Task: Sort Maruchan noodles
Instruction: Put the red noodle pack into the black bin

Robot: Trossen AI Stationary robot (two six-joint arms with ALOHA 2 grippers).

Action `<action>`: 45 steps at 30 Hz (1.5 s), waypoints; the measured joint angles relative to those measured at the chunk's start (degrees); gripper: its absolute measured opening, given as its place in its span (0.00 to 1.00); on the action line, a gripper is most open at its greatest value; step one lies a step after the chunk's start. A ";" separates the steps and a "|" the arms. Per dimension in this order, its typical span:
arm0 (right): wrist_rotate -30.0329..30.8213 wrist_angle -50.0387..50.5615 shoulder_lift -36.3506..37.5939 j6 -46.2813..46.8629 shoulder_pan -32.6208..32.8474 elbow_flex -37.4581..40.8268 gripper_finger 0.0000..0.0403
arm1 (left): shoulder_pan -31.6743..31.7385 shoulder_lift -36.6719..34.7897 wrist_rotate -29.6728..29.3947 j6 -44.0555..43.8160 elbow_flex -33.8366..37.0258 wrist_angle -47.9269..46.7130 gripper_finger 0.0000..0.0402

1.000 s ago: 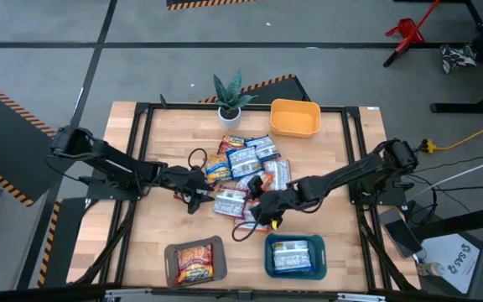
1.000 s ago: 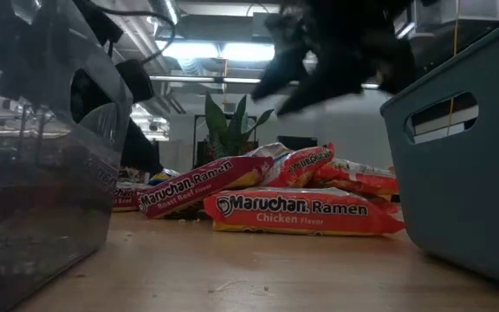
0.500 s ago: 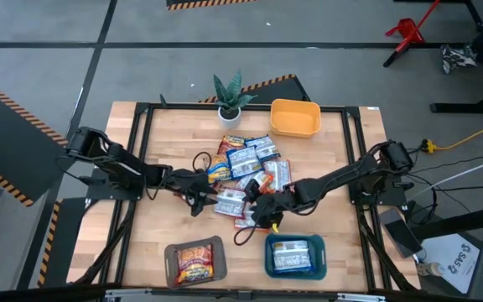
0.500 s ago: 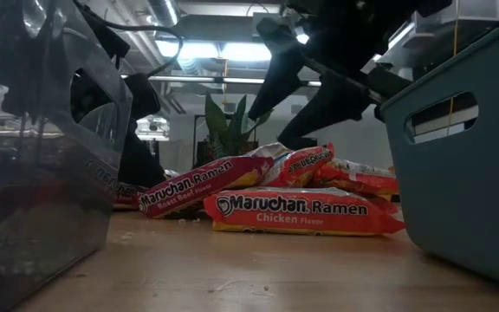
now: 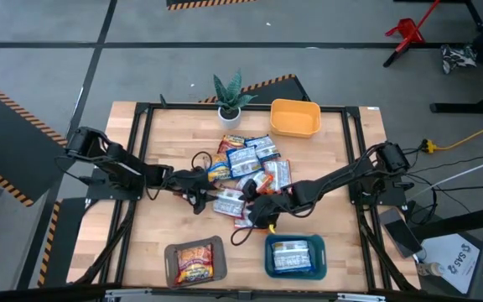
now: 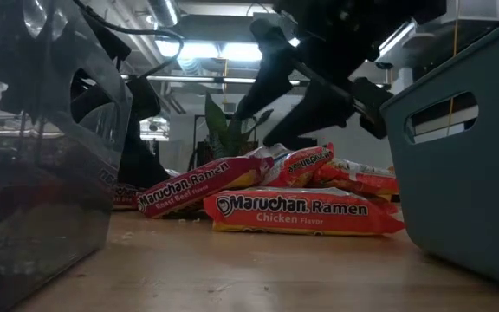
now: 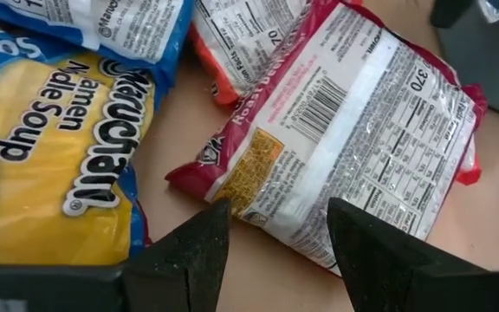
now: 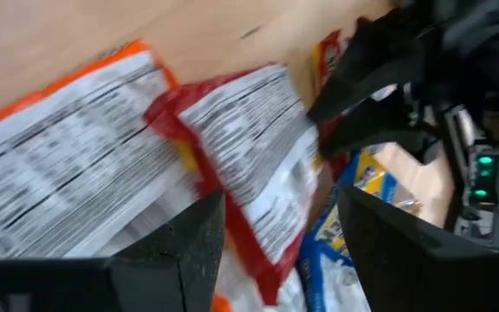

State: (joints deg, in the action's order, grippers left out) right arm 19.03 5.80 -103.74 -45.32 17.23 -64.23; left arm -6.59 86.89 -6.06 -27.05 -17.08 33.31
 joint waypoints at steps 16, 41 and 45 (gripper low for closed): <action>2.40 -1.84 0.00 1.51 0.04 0.00 0.52 | -1.07 -6.53 9.18 -3.02 0.20 3.63 0.38; -2.32 -1.86 -0.02 1.34 -0.04 0.00 0.52 | 0.37 3.85 11.31 0.57 -0.06 12.87 0.00; -3.65 -1.66 -1.39 -1.63 -0.04 0.00 0.52 | -0.33 3.85 10.67 0.62 -0.06 12.24 0.01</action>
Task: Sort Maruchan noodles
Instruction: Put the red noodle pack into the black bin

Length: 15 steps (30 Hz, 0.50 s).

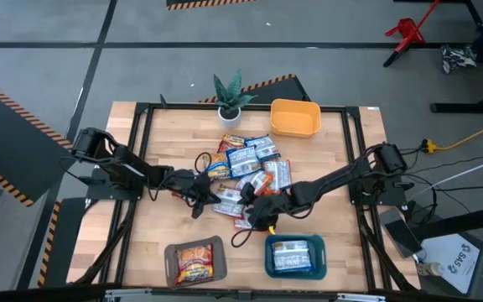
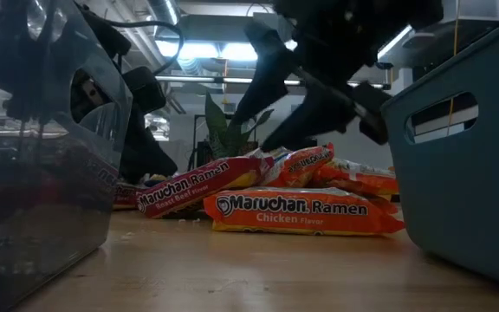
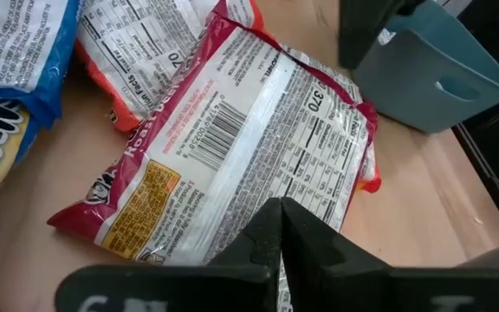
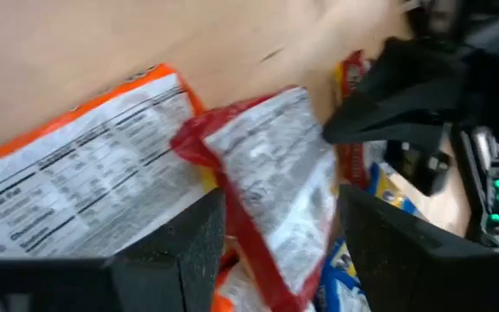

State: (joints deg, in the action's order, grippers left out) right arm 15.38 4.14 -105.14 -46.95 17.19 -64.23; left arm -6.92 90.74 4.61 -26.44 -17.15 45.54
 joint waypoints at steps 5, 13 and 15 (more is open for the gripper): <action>0.71 -0.10 -1.89 -1.58 0.02 0.00 0.52 | -1.49 -0.04 -1.31 0.19 -0.07 -2.48 0.00; 4.57 -1.73 -1.98 -4.88 0.02 0.04 0.52 | -2.91 -0.02 -3.88 0.24 0.00 -3.31 0.00; 4.51 -1.55 -1.97 -5.83 0.02 0.04 0.52 | -2.91 0.00 -3.96 0.29 0.02 -3.39 0.00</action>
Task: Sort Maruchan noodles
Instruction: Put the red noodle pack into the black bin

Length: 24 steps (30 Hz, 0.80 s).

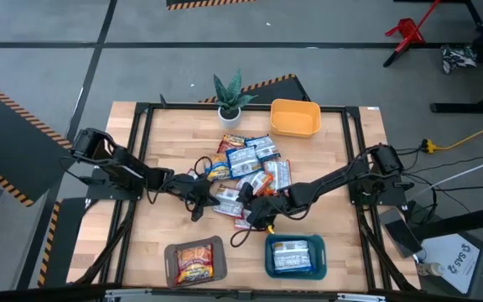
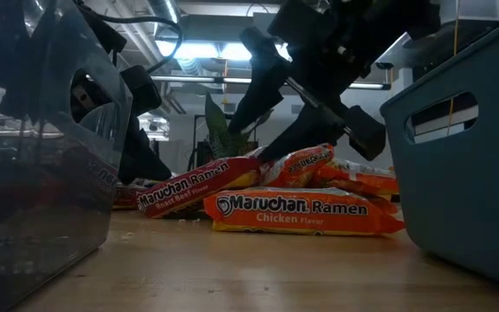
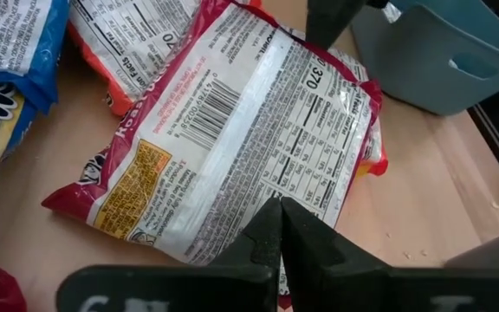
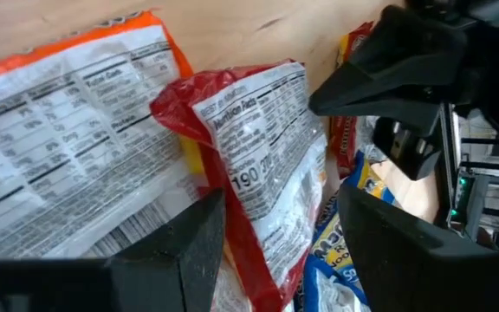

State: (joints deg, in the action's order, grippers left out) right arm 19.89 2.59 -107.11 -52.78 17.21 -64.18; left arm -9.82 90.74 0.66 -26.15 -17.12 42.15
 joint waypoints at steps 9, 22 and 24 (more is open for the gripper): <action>0.62 -0.15 0.00 0.30 0.00 0.00 0.52 | -0.14 -0.83 -0.73 1.64 0.26 1.63 0.00; 0.63 0.10 0.00 3.34 0.00 0.00 0.52 | -1.99 -5.46 -4.77 0.12 13.28 22.90 0.00; 0.65 0.07 0.00 3.38 0.00 0.00 0.52 | -1.97 -5.45 -6.09 0.18 13.93 26.13 0.00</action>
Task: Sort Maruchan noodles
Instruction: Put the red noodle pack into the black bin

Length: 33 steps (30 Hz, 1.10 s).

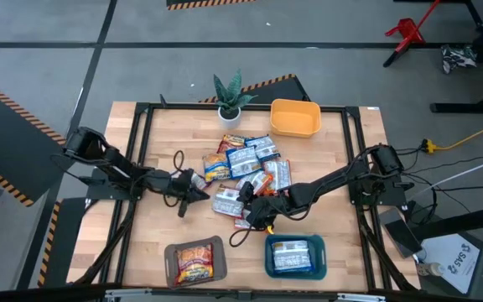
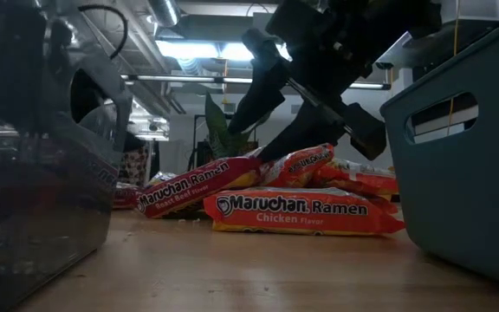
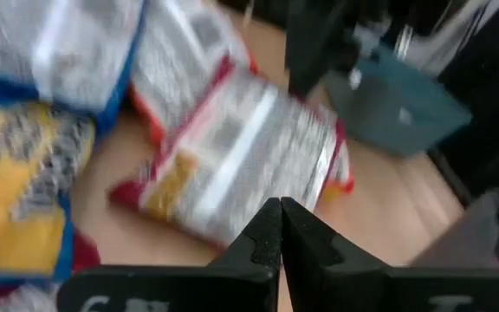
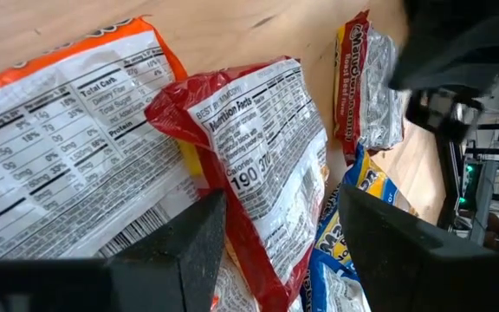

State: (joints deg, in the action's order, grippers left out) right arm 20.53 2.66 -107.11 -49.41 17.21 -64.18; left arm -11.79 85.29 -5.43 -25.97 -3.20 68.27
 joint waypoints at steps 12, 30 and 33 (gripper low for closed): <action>0.90 -0.06 0.00 0.09 0.00 0.00 0.52 | -0.18 1.44 -2.85 8.33 -9.25 -14.51 0.00; 0.88 -0.03 0.00 0.09 0.02 -0.02 0.52 | -2.80 13.38 -8.51 6.40 -9.55 -9.22 0.00; 0.88 0.32 0.02 -0.06 0.00 -0.04 0.52 | -2.97 13.86 -8.66 6.33 -9.55 -9.29 0.00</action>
State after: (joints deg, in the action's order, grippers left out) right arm 21.41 2.98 -107.09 -49.47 17.21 -64.23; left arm -14.76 99.15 -14.09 -19.64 -12.75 58.98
